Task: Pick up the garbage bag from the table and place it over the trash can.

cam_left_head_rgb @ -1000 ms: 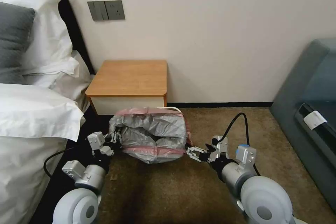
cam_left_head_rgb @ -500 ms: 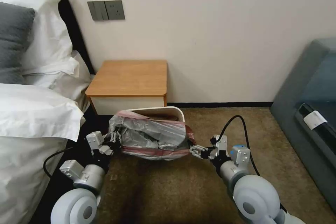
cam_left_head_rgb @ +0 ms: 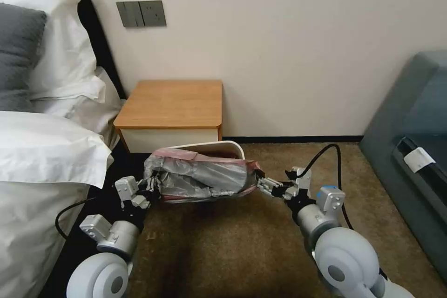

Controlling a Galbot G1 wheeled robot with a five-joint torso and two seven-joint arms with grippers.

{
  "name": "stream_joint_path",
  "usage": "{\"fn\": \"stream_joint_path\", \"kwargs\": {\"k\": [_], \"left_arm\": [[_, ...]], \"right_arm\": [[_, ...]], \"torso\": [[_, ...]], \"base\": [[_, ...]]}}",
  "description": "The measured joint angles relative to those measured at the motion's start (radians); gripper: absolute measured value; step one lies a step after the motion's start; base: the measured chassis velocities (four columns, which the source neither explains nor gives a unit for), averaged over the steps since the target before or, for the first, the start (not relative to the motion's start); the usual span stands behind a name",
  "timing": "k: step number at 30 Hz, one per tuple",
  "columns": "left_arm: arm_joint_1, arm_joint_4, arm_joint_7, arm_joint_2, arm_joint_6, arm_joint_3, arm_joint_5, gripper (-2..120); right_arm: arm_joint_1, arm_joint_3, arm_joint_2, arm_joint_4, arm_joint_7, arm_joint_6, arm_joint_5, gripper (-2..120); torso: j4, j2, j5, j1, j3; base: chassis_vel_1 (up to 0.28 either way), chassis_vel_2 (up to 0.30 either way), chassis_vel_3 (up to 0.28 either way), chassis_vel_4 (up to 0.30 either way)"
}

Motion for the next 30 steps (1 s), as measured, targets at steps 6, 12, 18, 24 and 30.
{"fn": "stream_joint_path", "kwargs": {"k": [6,12,18,24,30], "left_arm": [[0.004,0.006,0.023,0.002,-0.017,0.002,0.027,6],[0.008,0.024,0.072,0.004,-0.045,-0.005,0.087,6],[0.013,0.035,0.122,0.004,-0.064,-0.014,0.128,6],[0.022,0.031,0.159,0.003,-0.074,-0.024,0.135,6],[0.027,0.015,0.185,0.003,-0.082,-0.037,0.115,6]], "right_arm": [[0.048,0.001,-0.014,-0.035,-0.010,0.000,0.031,100],[0.086,0.003,-0.028,-0.038,-0.012,0.000,0.058,100],[0.153,0.000,-0.052,-0.069,-0.012,-0.005,0.091,100],[0.195,-0.011,-0.070,-0.119,-0.026,-0.018,0.112,100],[0.243,-0.028,-0.080,-0.177,-0.038,-0.041,0.174,100]], "torso": [[0.0000,0.000,0.0001,0.000,0.000],[0.0001,0.000,0.0001,0.000,0.000],[0.0001,0.000,0.0000,0.000,0.000],[0.0000,0.000,0.0000,0.000,0.000],[0.0000,0.000,0.0000,0.000,0.000]], "base": [[0.000,0.000,0.000,0.000],[0.000,0.000,0.000,0.000],[0.000,0.000,0.000,0.000],[0.000,0.000,0.000,0.000],[0.000,0.000,0.000,0.000]]}}
